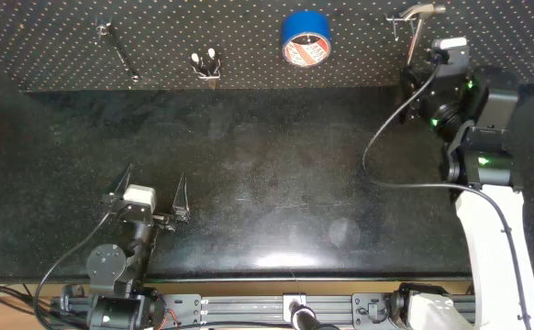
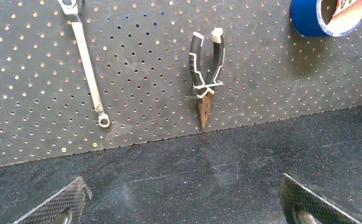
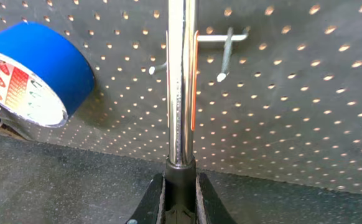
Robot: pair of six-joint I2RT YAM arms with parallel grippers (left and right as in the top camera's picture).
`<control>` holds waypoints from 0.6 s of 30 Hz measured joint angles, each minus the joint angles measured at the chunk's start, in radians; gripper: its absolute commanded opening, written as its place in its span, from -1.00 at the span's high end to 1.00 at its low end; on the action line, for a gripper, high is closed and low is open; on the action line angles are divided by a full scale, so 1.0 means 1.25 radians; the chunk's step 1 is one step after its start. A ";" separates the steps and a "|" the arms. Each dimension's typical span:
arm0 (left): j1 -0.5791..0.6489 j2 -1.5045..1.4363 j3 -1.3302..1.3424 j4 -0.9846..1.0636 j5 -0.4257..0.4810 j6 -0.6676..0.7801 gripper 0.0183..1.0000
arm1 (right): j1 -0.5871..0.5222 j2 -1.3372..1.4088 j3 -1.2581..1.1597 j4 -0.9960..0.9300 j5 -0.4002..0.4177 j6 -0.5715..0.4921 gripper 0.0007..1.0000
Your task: Place Tools Onto Pegboard
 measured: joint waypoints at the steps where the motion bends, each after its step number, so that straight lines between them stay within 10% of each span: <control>1: 0.000 0.000 0.000 0.000 0.000 0.000 -0.99 | 0.002 0.004 0.000 0.000 0.000 0.001 0.85; 18: 0.000 0.000 0.000 0.000 0.000 0.000 -0.99 | 0.011 0.096 0.000 0.072 0.000 0.003 0.85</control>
